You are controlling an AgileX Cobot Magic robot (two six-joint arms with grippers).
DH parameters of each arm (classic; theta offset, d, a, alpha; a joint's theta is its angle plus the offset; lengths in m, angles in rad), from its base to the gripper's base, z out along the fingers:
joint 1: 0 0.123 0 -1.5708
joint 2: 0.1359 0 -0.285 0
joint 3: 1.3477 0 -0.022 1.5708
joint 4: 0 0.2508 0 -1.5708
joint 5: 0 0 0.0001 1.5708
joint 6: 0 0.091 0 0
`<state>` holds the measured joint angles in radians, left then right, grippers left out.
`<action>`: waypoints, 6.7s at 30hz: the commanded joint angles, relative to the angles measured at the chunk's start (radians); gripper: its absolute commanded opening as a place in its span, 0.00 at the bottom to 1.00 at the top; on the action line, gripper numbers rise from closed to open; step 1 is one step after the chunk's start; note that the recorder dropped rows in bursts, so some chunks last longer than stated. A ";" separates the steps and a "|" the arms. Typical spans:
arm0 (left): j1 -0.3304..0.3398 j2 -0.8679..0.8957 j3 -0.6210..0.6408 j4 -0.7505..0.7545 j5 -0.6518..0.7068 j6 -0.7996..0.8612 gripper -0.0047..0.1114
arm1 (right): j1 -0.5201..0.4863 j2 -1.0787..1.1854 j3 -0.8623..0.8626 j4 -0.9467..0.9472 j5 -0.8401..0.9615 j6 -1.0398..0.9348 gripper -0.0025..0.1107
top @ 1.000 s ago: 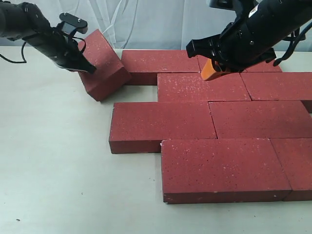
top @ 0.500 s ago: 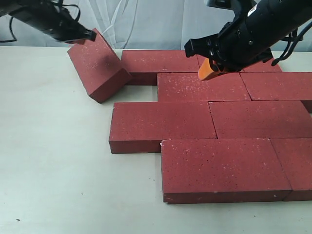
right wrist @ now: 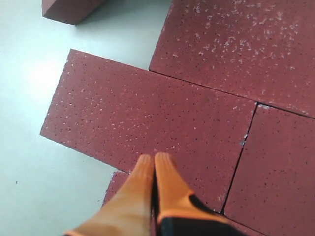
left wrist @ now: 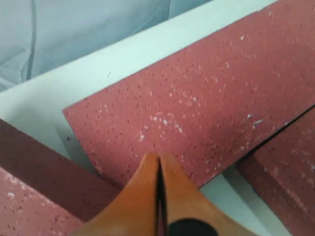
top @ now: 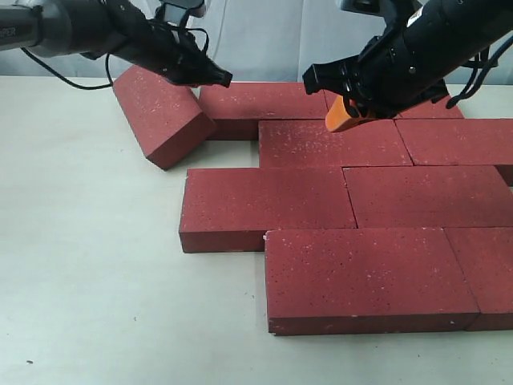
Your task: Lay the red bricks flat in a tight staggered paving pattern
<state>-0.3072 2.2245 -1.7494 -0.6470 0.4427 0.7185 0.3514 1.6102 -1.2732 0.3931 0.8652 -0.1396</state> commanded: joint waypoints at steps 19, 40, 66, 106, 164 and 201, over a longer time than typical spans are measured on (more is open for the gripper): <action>0.002 -0.062 -0.076 0.661 0.306 -0.448 0.04 | -0.001 -0.007 0.004 0.002 -0.006 -0.009 0.02; 0.096 -0.037 -0.013 0.546 0.327 -0.767 0.04 | -0.001 -0.007 0.004 0.002 -0.004 -0.016 0.02; 0.096 0.009 -0.013 0.647 0.717 -0.565 0.04 | -0.001 -0.007 0.004 0.002 -0.002 -0.025 0.02; 0.106 -0.447 0.371 0.786 0.378 -0.905 0.04 | 0.000 -0.007 0.004 0.005 0.010 -0.044 0.02; 0.245 -0.382 0.362 0.113 0.516 0.161 0.04 | 0.000 -0.007 0.004 0.005 0.019 -0.048 0.02; 0.066 -0.288 0.578 0.666 0.528 -0.261 0.04 | 0.000 -0.007 0.004 0.008 0.015 -0.050 0.02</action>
<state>-0.2371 1.9375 -1.1737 -0.0600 1.0186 0.5714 0.3531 1.6102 -1.2732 0.3989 0.8885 -0.1791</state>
